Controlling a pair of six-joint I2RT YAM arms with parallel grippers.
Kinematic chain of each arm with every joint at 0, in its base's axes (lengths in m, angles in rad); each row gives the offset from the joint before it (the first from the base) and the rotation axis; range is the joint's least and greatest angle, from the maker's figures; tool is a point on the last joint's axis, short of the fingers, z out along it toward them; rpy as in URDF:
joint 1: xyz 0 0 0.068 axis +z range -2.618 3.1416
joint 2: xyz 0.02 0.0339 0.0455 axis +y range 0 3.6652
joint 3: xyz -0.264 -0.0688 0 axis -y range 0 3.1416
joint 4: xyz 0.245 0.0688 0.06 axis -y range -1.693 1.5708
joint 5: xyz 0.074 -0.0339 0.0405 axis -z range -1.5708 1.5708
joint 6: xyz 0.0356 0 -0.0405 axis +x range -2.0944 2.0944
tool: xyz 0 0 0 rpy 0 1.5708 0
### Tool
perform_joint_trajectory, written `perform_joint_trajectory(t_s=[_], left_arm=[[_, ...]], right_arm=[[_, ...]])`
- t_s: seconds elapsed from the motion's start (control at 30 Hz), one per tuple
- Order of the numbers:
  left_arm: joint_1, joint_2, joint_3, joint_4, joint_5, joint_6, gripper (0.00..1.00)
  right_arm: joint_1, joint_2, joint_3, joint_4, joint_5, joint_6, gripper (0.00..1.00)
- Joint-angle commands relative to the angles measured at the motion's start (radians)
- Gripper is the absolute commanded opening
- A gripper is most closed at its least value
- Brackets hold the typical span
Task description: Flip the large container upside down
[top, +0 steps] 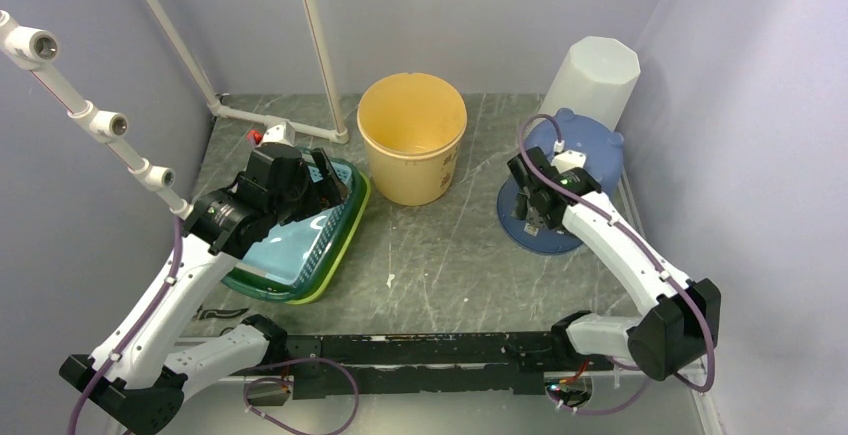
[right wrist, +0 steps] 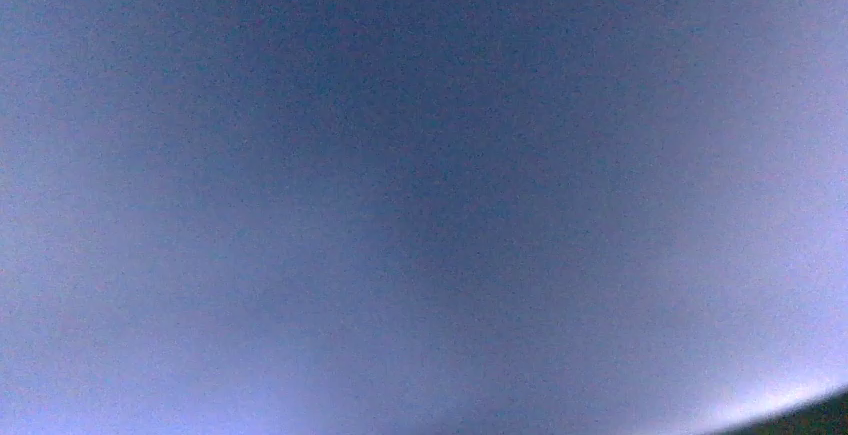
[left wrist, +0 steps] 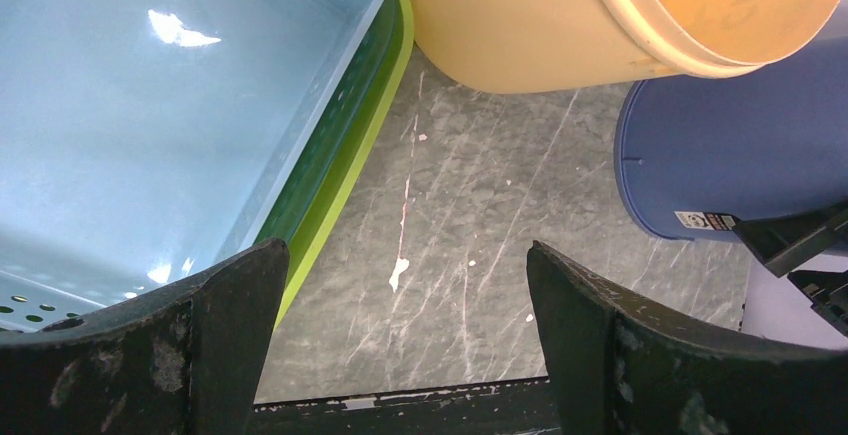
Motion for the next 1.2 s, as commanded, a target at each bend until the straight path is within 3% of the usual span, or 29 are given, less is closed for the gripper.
perform_joint_trajectory(t_s=[0.0, 0.37, 0.57, 0.93, 1.17], left_arm=[[0.002, -0.001, 0.039, 0.009, 0.008, -0.001, 0.95], [0.003, -0.011, 0.032, 0.012, 0.017, -0.005, 0.95], [0.002, -0.02, 0.02, 0.02, 0.027, 0.002, 0.95], [0.002, -0.013, 0.023, 0.026, 0.047, 0.029, 0.95], [0.002, 0.0, 0.03, 0.035, 0.077, 0.044, 0.95]], right_arm=[[-0.071, -0.018, -0.004, 0.028, 0.006, -0.02, 1.0], [-0.28, -0.092, -0.002, 0.048, 0.015, -0.056, 1.0], [-0.425, -0.12, -0.024, 0.096, -0.039, -0.158, 1.0], [-0.463, -0.16, -0.018, 0.102, -0.133, -0.081, 1.0], [-0.52, -0.114, -0.032, 0.137, -0.097, -0.077, 1.0]])
